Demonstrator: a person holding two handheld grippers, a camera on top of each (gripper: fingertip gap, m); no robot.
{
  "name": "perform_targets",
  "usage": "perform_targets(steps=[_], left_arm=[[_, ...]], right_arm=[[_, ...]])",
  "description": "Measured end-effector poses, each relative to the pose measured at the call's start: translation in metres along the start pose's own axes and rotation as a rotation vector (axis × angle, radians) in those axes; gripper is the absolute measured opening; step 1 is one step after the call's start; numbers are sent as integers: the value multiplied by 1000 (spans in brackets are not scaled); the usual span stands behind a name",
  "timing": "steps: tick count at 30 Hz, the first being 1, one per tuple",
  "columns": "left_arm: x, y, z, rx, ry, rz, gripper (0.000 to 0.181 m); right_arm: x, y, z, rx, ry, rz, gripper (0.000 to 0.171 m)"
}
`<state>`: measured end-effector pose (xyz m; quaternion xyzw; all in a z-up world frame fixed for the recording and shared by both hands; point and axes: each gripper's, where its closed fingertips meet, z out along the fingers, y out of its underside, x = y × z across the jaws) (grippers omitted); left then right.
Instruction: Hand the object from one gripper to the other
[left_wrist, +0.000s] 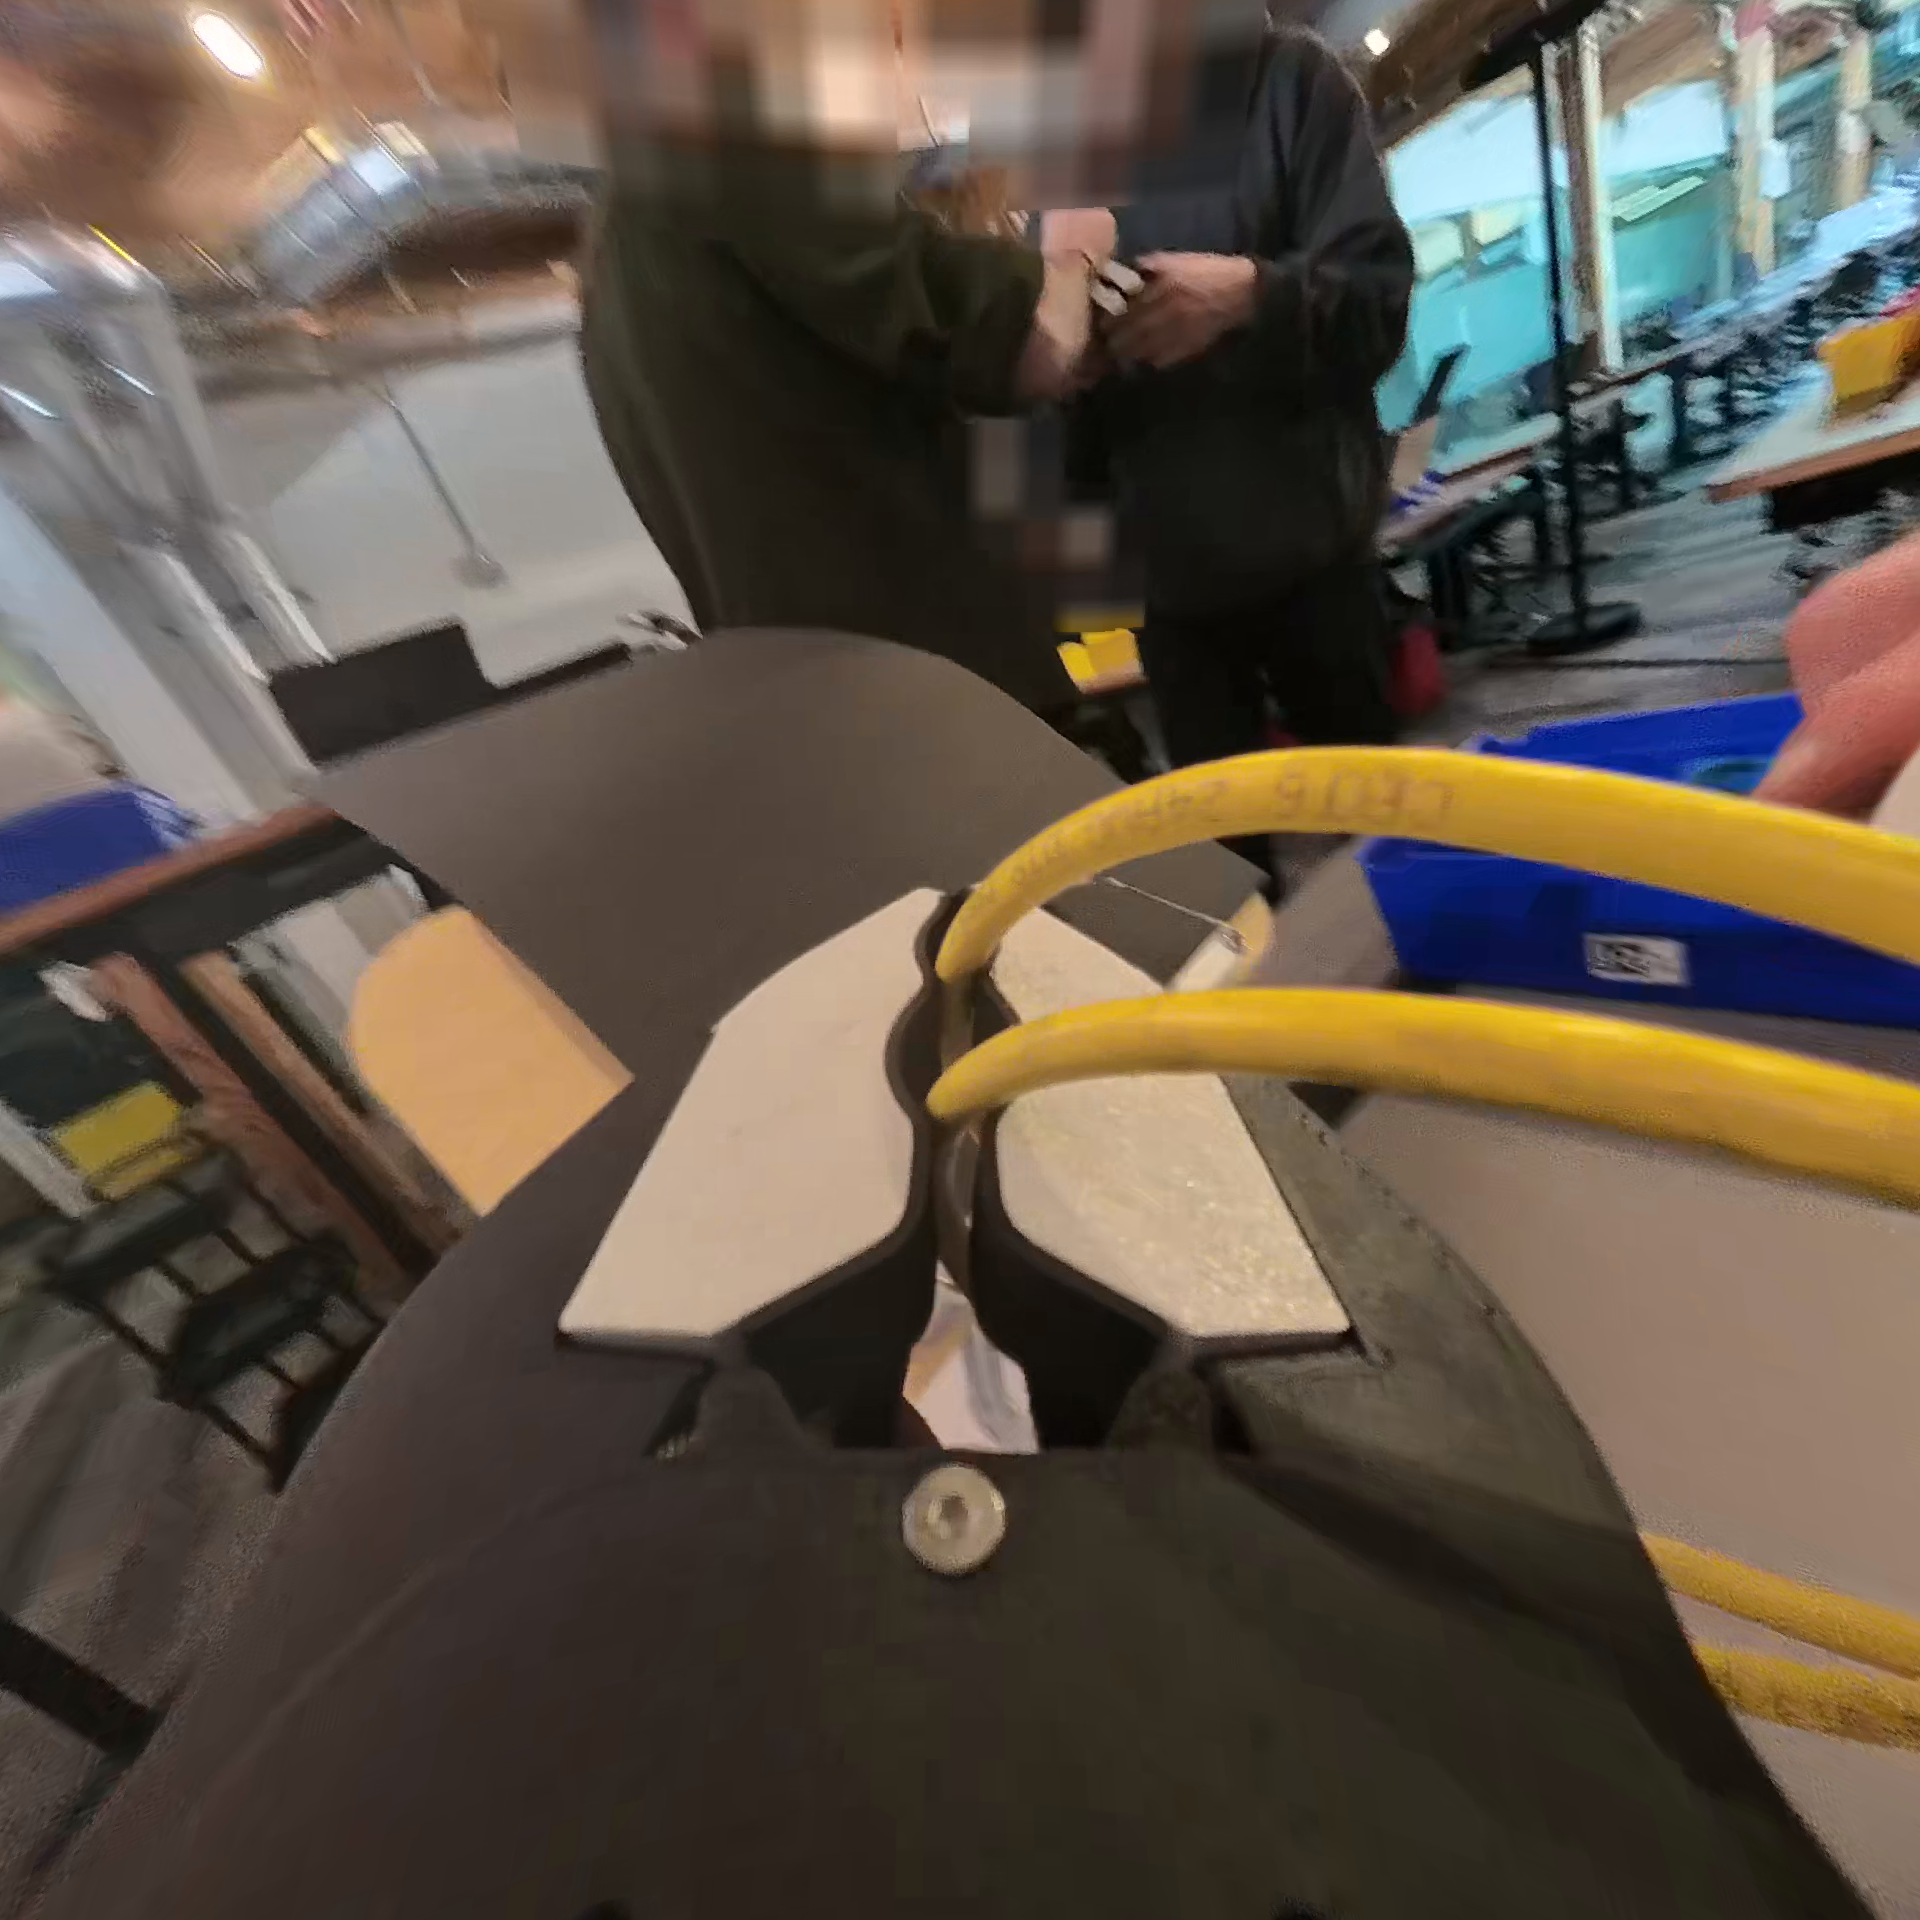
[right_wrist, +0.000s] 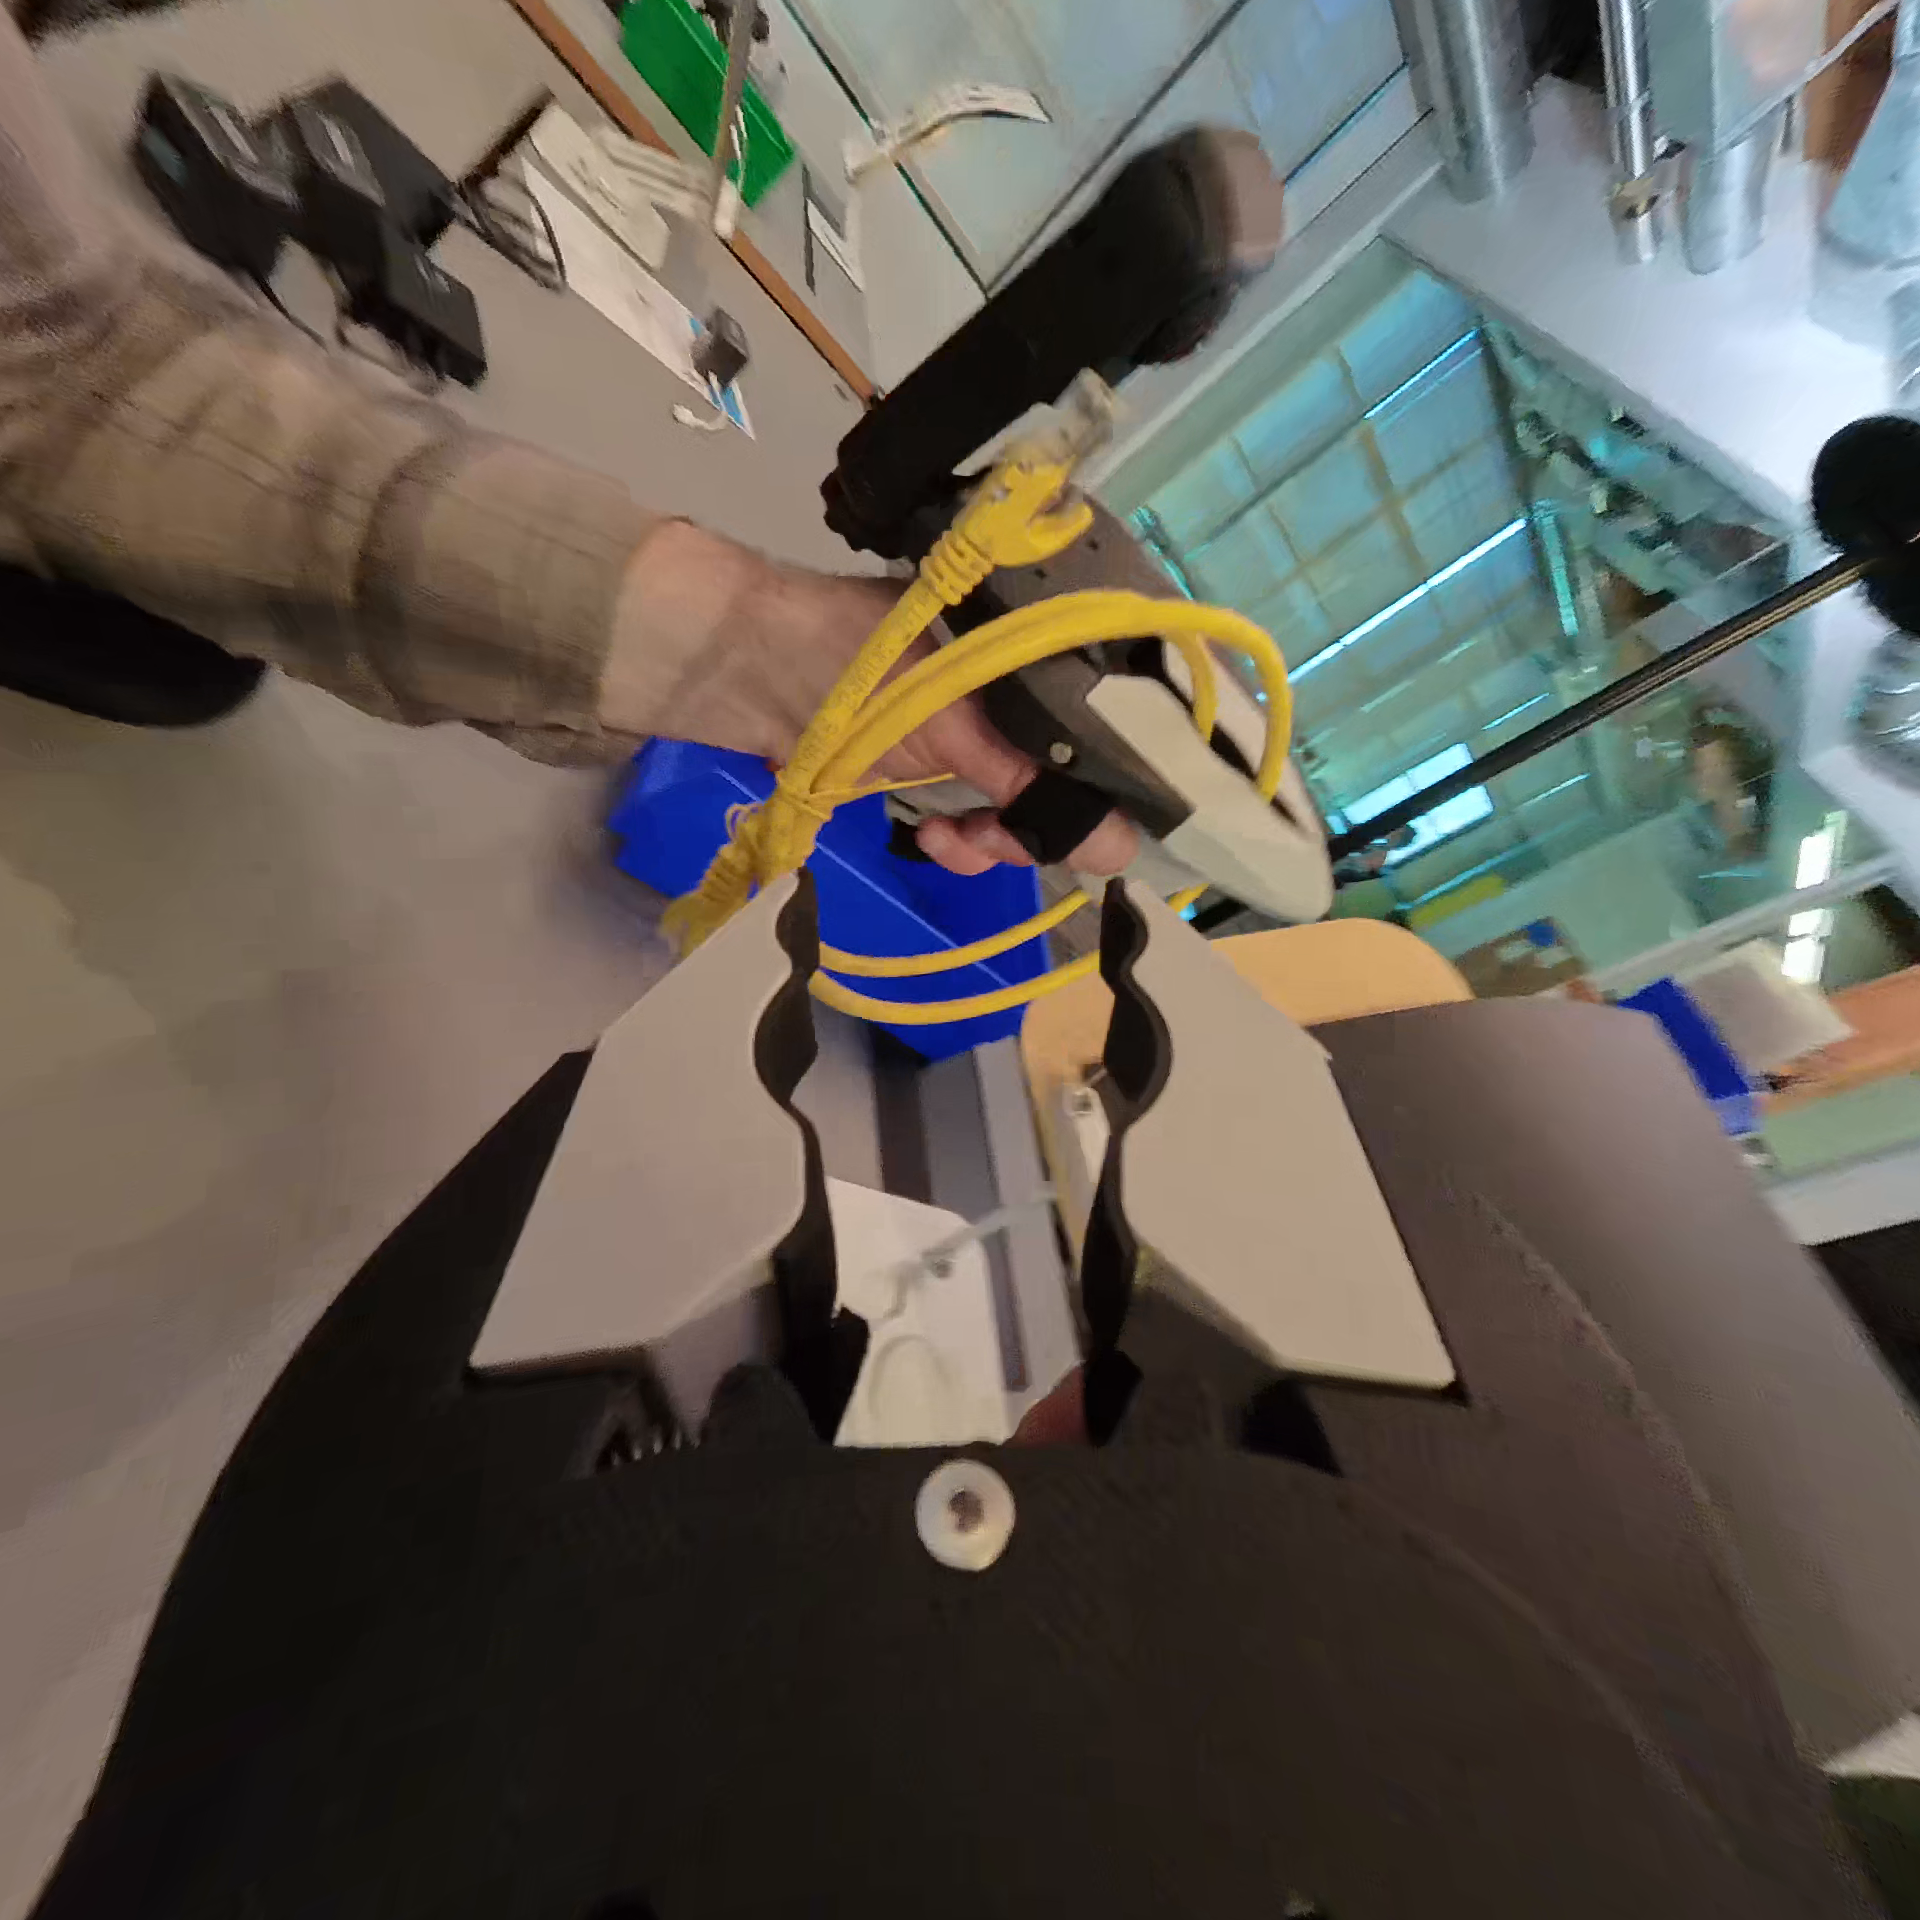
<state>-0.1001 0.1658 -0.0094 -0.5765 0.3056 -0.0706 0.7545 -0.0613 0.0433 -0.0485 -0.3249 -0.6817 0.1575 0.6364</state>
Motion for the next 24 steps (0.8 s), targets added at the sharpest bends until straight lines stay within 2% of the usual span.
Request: perform_targets(steps=[3, 6, 10, 14, 19, 20, 22, 24], left_arm=[[17, 23, 6, -120, 167, -156, 0], [34, 45, 6, -220, 329, -270, 0], [46, 64, 5, -314, 404, -261, 0], [61, 77, 0, -387, 490, -263, 0], [80, 86, -3, -447, 557, -241, 0], [82, 87, -2, -450, 564, -245, 0], [87, 88, -4, -455, 587, -250, 0], [89, 89, -3, -463, 589, -247, 0]], right_arm=[[-3, -4, 6, -72, 49, -192, 51], [-7, -3, 16, -146, 76, -329, 60], [-10, -1, 28, -229, 120, -515, 78], [-17, -14, 39, -214, 154, -629, 79], [-20, -17, 52, -181, 201, -688, 68], [-16, -18, 52, -181, 231, -695, 62], [-11, -16, 52, -195, 266, -701, 33], [-4, -13, 52, -200, 305, -690, 25]])
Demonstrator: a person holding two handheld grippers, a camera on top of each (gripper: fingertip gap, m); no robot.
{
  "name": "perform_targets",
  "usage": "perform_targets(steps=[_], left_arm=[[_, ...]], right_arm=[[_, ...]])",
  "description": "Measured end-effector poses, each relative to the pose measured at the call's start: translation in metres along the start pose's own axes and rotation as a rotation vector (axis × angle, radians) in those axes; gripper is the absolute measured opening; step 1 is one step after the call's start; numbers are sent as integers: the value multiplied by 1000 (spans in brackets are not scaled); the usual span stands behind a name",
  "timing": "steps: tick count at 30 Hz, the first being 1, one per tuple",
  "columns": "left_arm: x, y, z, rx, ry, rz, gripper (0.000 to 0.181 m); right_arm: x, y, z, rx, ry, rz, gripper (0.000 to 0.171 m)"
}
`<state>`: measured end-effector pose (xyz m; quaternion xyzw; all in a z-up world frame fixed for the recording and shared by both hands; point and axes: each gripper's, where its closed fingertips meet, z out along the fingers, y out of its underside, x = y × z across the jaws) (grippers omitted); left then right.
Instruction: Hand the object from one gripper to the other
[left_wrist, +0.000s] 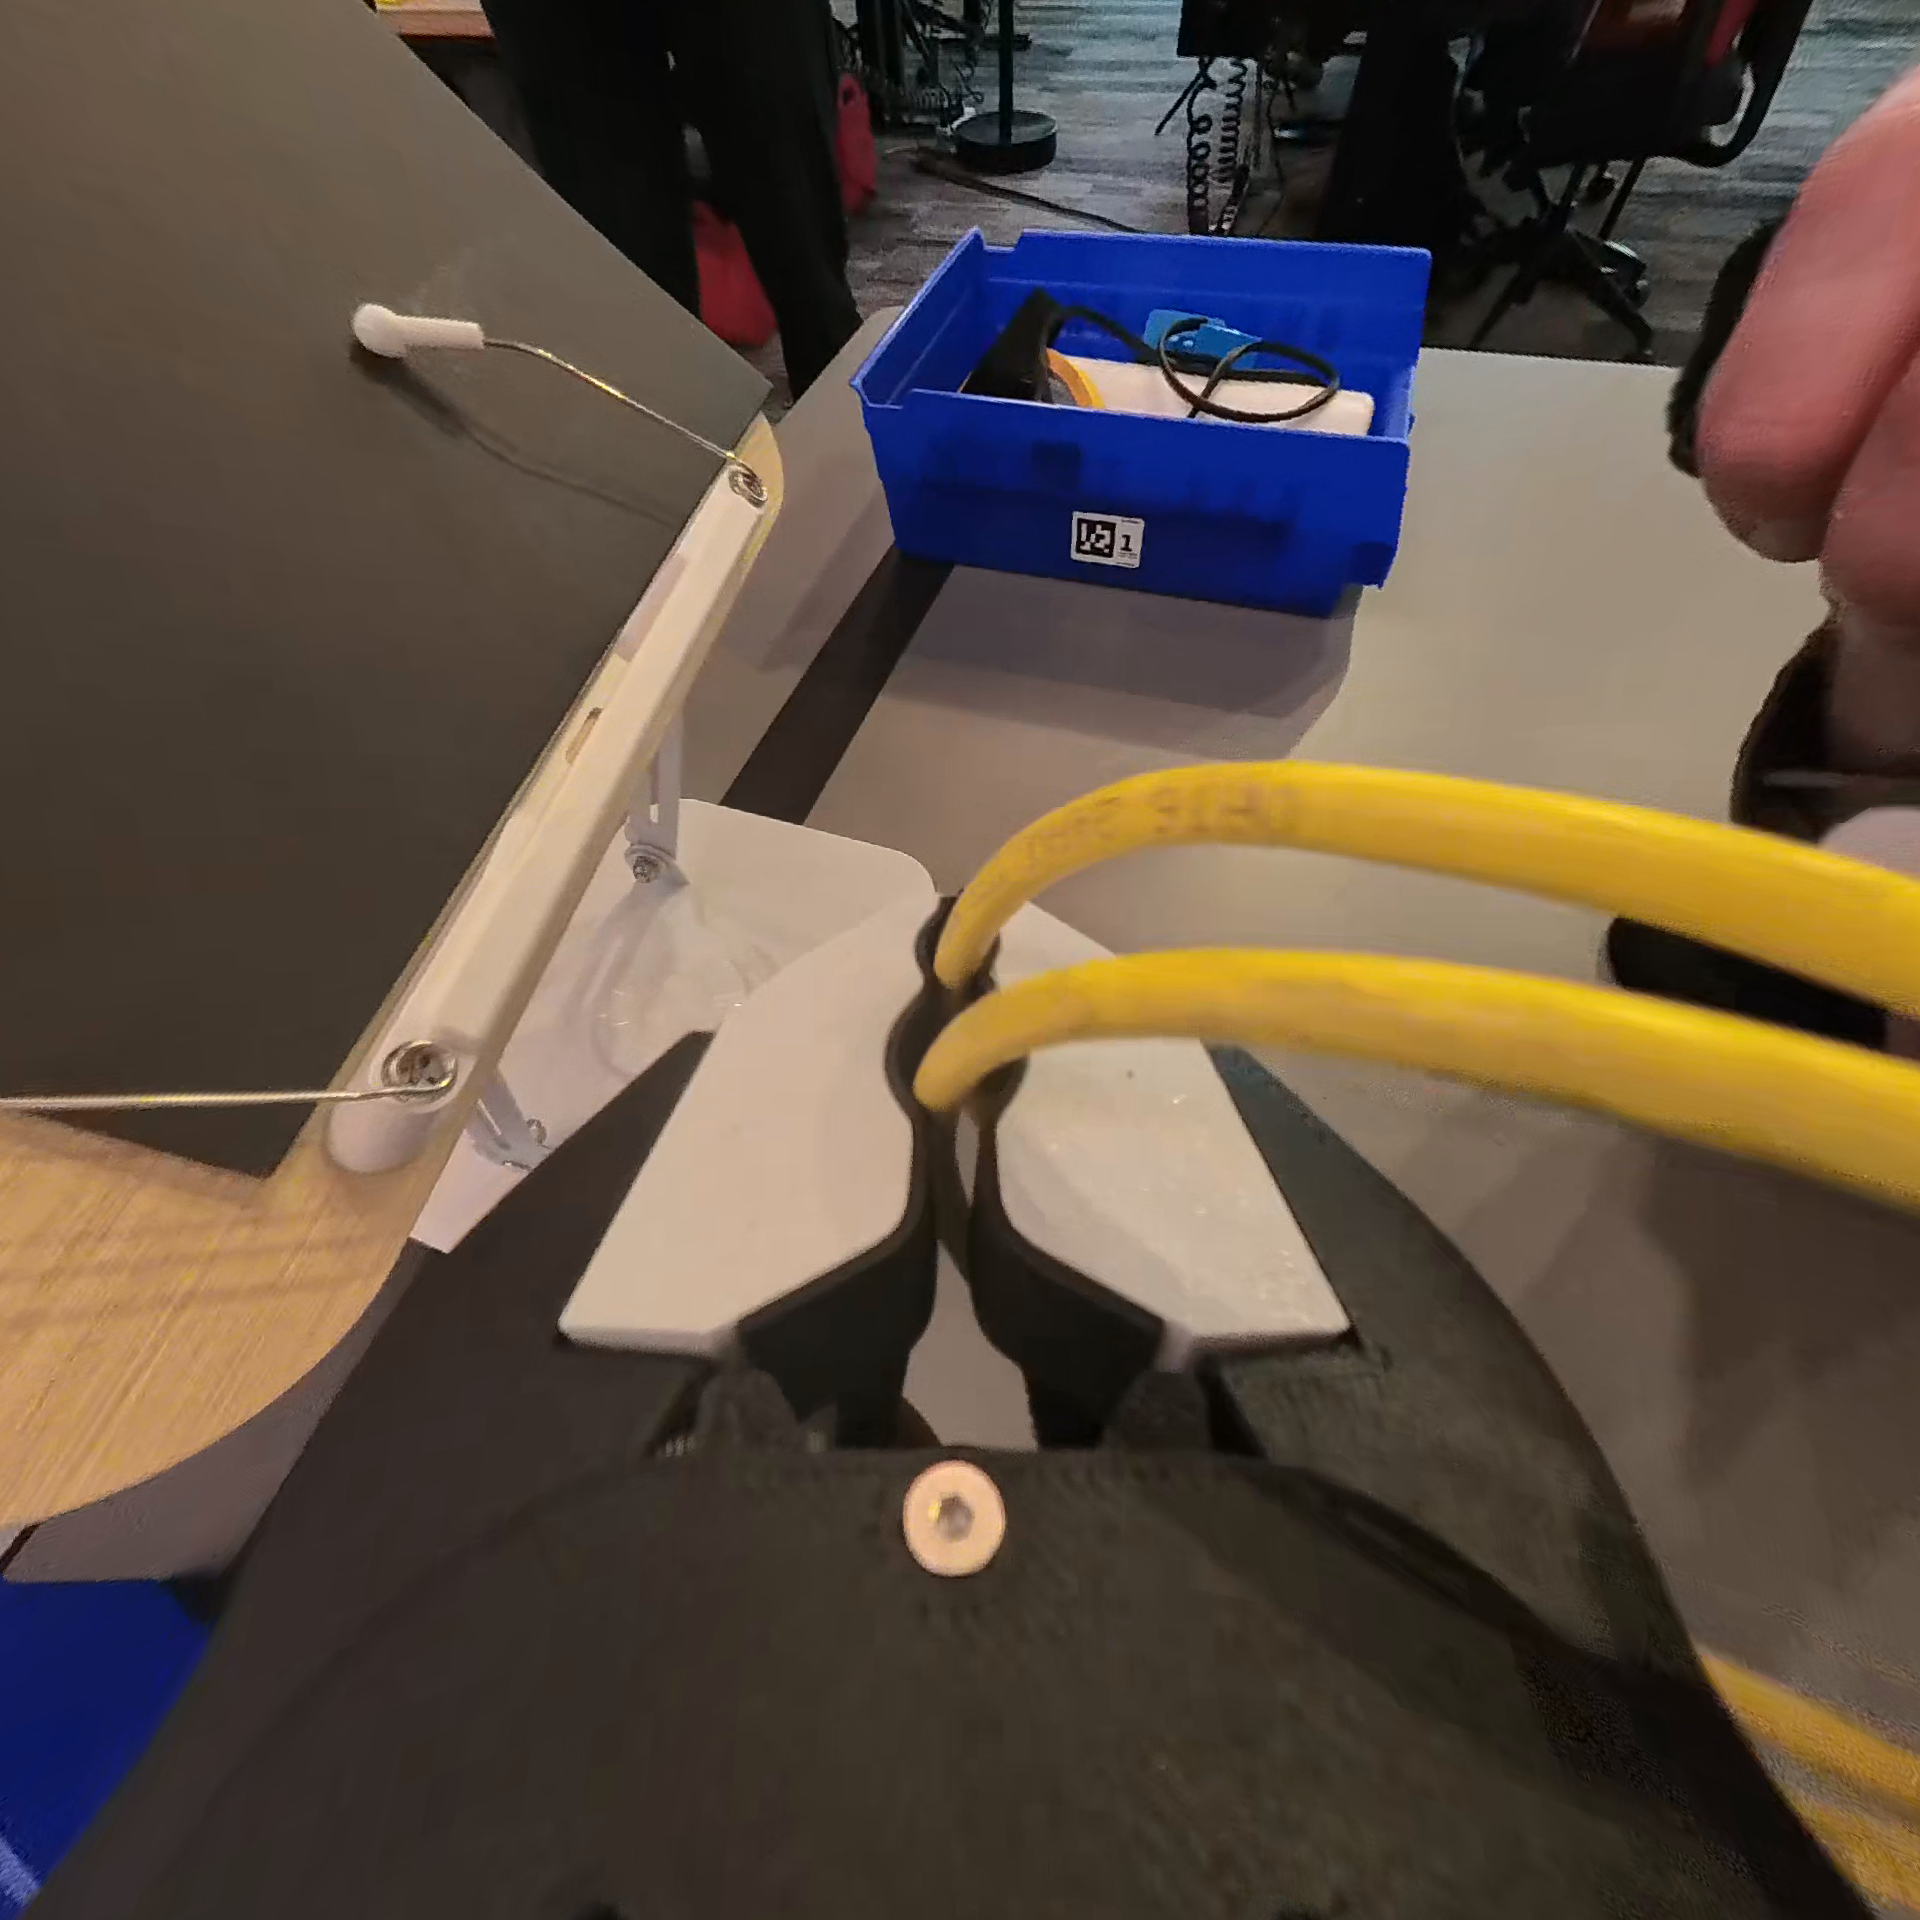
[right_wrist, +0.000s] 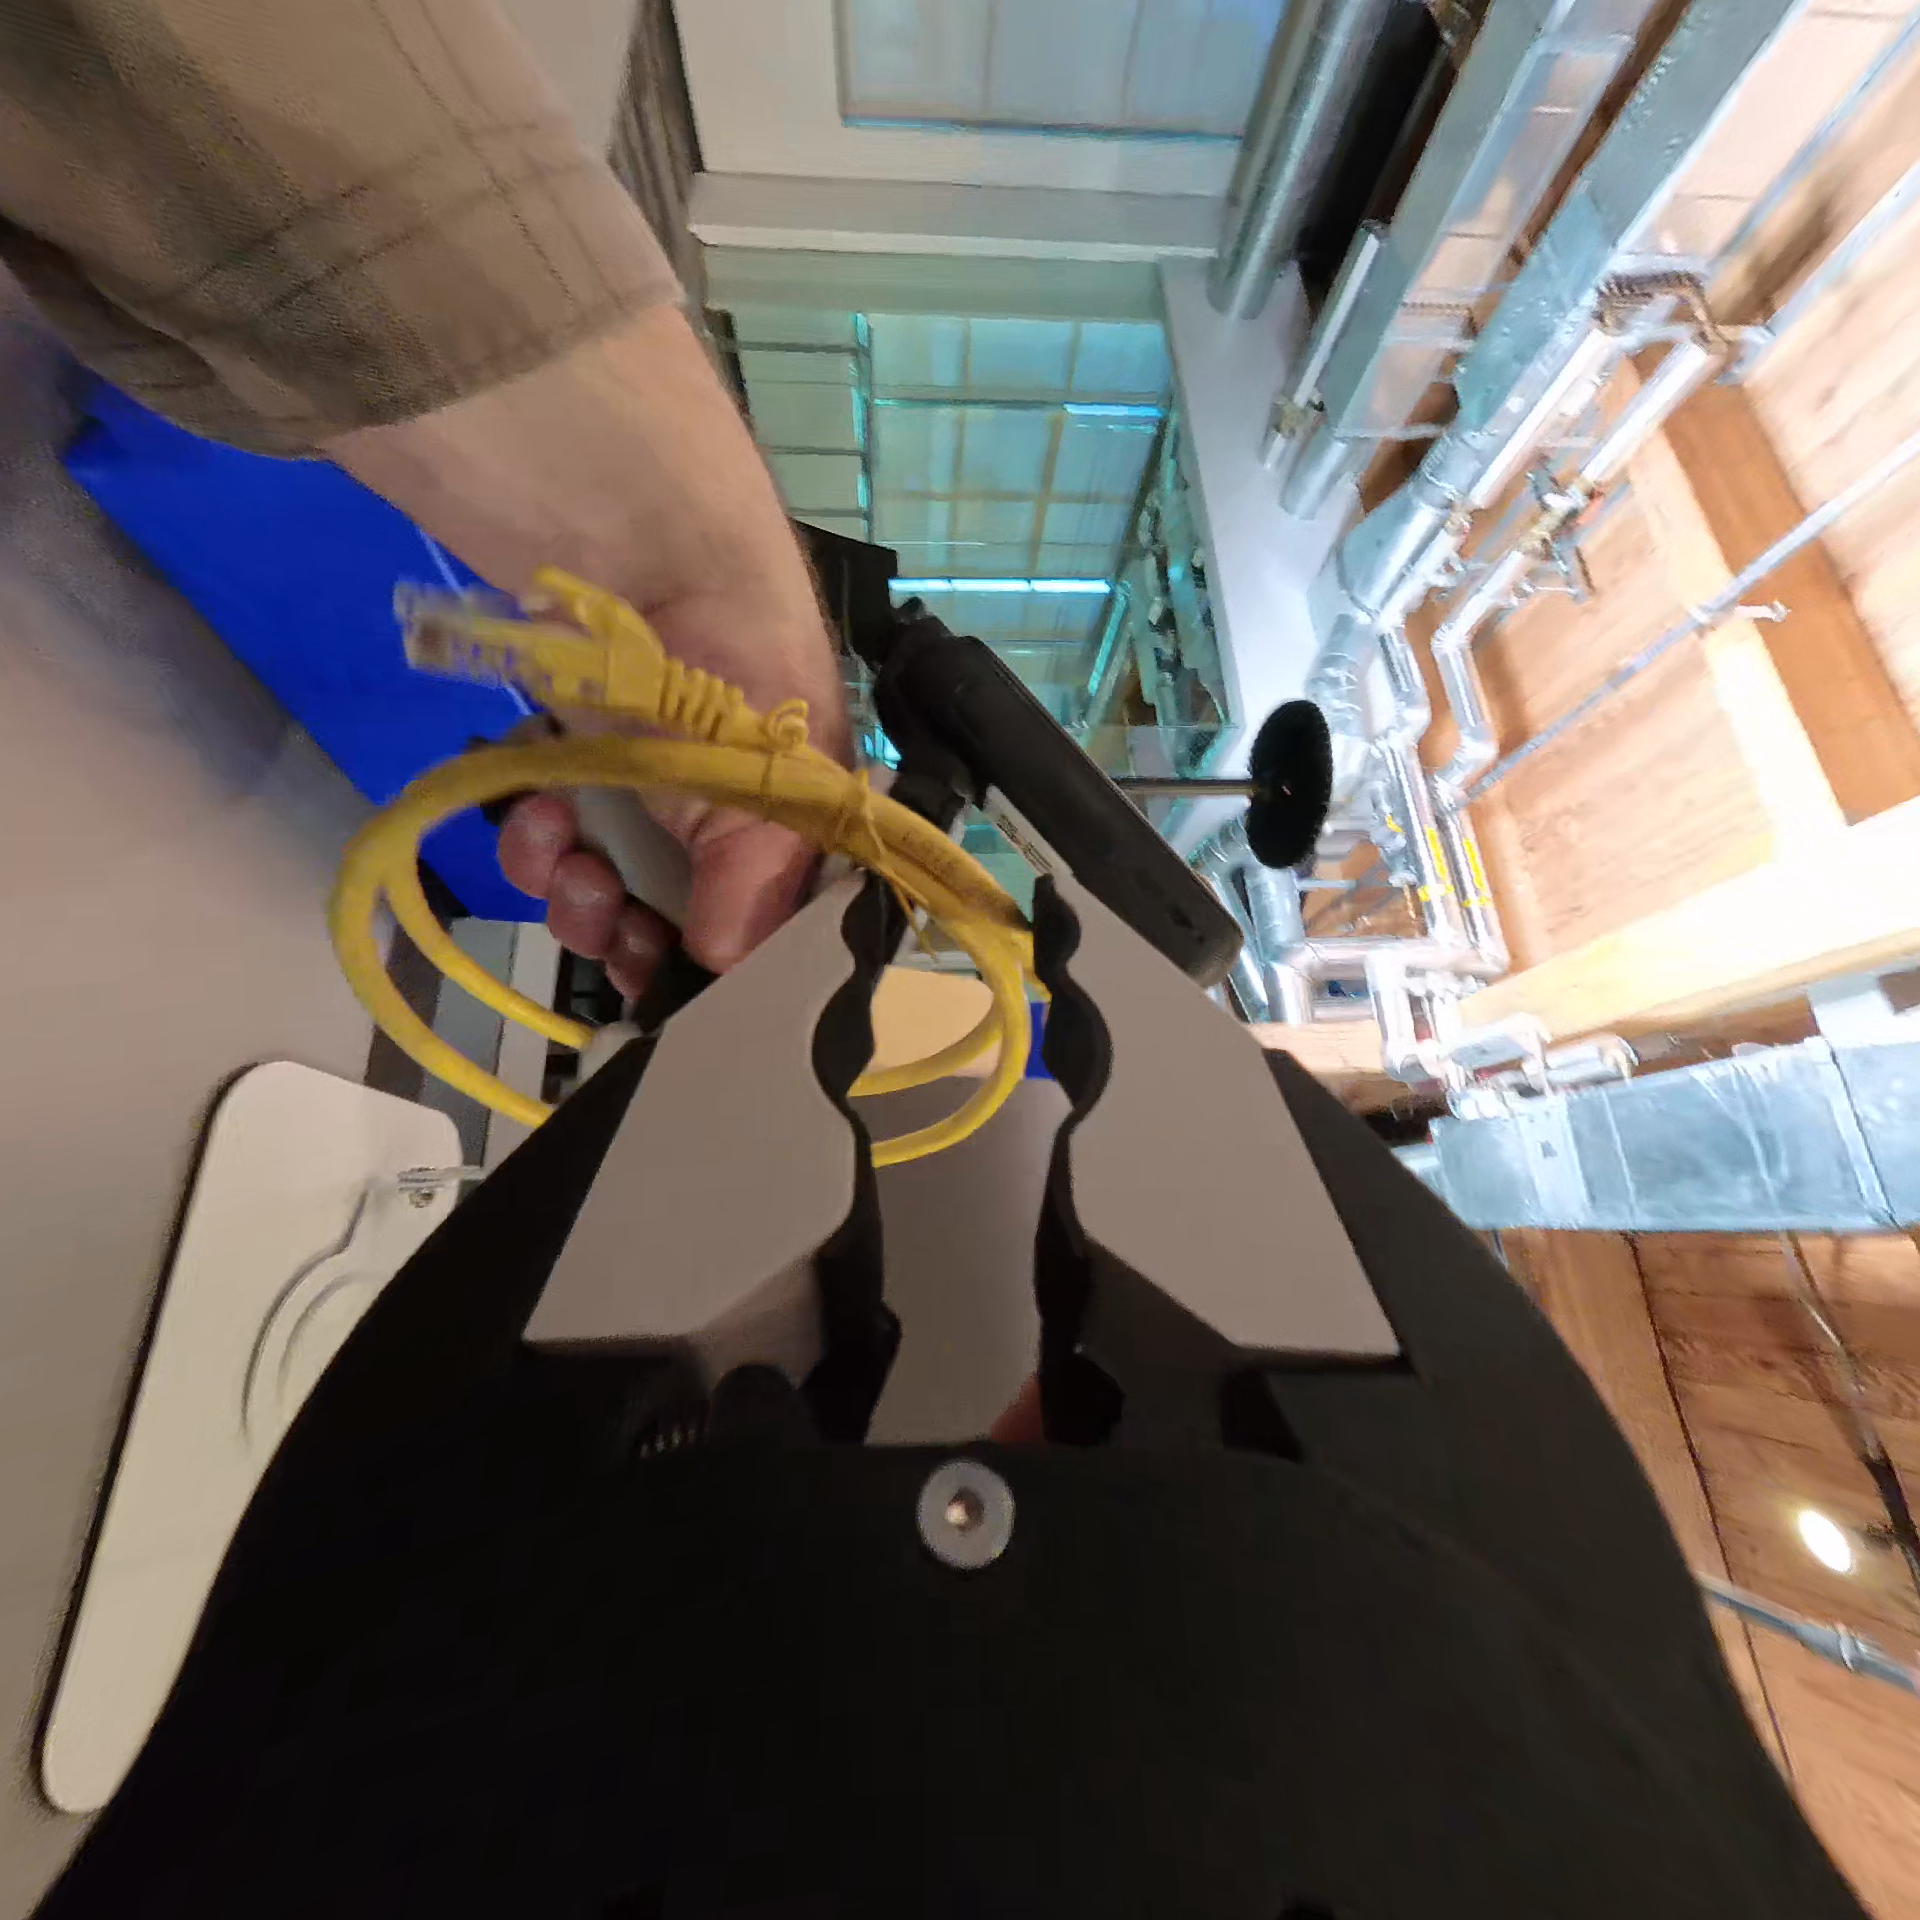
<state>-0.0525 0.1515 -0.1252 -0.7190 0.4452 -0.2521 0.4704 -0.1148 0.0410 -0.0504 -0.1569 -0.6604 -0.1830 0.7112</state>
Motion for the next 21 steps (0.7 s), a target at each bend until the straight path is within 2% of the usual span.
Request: perform_targets(steps=[7, 9, 14, 16, 21], left_arm=[[10, 2, 8, -17, 30, 11, 0], [12, 0, 8, -4, 38, 14, 1], [9, -21, -2, 122, 13, 50, 24], [8, -36, -12, 218, -12, 94, 30], [3, -53, -25, 292, -153, 272, 47]], right_arm=[[5, 18, 0, -55, 23, 59, 13], [12, 27, -2, -61, 38, 151, 9], [30, 53, -10, -58, 64, 445, 8], [32, 66, -11, -74, 58, 564, 6], [25, 92, -12, -75, -4, 887, 8]])
